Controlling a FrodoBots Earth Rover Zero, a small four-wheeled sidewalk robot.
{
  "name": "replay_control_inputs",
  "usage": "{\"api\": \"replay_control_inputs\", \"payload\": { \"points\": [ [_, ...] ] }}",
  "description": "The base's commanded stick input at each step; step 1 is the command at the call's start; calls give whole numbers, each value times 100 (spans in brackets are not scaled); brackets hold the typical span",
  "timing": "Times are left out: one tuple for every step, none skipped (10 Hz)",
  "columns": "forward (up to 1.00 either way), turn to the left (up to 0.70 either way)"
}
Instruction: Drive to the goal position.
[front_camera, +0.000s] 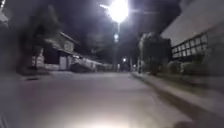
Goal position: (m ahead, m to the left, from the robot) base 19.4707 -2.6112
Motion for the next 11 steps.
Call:
{"api": "replay_control_inputs", "payload": {
  "points": [
    [70,-35],
    [70,-35],
    [70,-30],
    [70,-9],
    [70,0],
    [70,0],
    [70,0],
    [70,0],
    [70,0],
    [70,0],
    [70,0]
  ]
}}
